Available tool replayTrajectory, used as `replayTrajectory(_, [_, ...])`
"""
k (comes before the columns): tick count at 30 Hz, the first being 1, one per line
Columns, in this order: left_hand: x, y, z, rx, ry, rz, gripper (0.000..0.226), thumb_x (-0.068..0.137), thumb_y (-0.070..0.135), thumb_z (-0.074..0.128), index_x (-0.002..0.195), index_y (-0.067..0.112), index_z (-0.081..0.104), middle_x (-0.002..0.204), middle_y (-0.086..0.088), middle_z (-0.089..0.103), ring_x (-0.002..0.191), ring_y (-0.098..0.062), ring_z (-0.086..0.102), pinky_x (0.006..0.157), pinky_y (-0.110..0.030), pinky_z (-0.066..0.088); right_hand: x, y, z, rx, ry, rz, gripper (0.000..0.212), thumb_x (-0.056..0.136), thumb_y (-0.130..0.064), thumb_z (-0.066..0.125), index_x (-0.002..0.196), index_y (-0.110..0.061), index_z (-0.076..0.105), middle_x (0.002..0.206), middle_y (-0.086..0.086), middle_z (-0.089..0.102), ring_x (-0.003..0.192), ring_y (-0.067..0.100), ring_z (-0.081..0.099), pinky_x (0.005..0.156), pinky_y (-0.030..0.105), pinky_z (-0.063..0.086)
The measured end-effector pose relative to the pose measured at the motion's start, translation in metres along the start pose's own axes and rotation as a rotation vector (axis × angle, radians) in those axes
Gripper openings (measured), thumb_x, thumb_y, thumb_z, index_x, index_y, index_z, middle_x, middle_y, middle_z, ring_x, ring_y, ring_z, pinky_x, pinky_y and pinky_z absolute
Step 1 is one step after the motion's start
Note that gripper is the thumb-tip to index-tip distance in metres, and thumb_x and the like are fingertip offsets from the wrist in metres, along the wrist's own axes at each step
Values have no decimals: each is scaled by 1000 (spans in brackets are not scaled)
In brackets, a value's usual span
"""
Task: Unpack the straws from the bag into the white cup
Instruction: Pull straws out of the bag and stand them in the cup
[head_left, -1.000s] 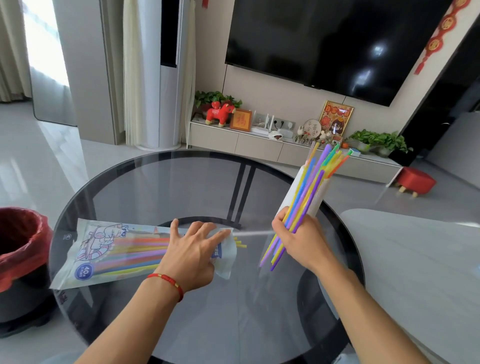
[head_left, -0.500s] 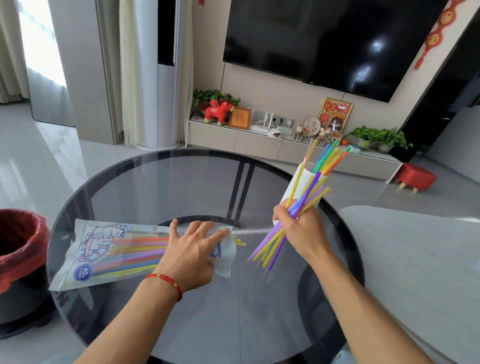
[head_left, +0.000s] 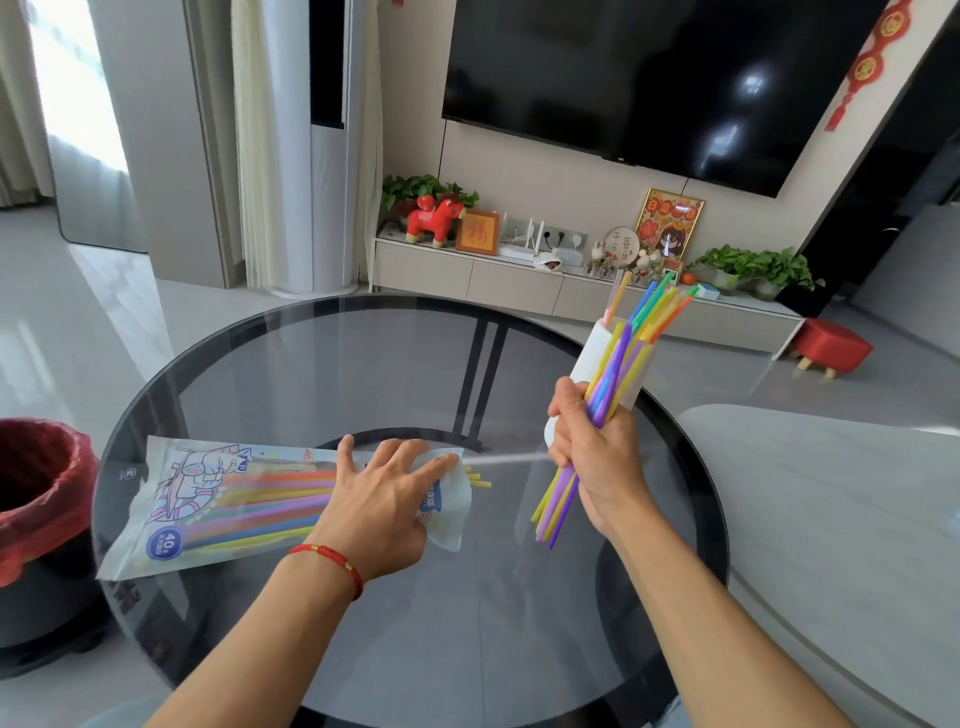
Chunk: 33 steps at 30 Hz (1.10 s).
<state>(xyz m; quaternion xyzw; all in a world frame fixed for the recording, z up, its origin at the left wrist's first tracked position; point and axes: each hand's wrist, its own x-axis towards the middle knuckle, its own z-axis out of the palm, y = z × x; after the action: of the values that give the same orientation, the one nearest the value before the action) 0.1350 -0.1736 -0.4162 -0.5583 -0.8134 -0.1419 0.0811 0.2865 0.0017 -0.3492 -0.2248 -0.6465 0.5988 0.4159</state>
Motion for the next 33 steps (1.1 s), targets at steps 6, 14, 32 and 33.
replayTrajectory(6, [1, 0, 0, 6, 0, 0, 80, 72, 27, 64, 143, 43, 32, 143, 2, 44, 134, -23, 40, 109, -73, 18, 4, -9, -4, 116, 130, 74, 60, 103, -41, 62, 52, -28, 33, 45, -11, 26, 37, 8, 21, 40, 21, 22])
replayTrajectory(14, [0, -1, 0, 1, -5, -3, 79, 74, 28, 61, 144, 44, 29, 145, 4, 41, 136, -23, 37, 110, -72, 17, 49, -119, -34, 515, 399, -138, 47, 104, -27, 53, 60, -23, 35, 49, -6, 25, 41, 13, 17, 43, 28, 17])
replayTrajectory(32, [-1, 4, -5, 21, -12, -4, 79, 67, 24, 65, 141, 38, 44, 137, 0, 52, 129, -27, 50, 105, -75, 26, 125, -106, -48, -196, 668, -130, 31, 92, -39, 58, 84, -12, 72, 71, -9, 54, 51, -5, 54, 51, 21, 44])
replayTrajectory(33, [-1, 4, -5, 23, -13, -8, 79, 68, 25, 65, 142, 38, 42, 139, 0, 51, 130, -27, 48, 105, -75, 25, 125, -101, -49, -241, 609, -51, 26, 89, -40, 64, 90, -15, 72, 75, -8, 55, 61, 1, 58, 54, 24, 43])
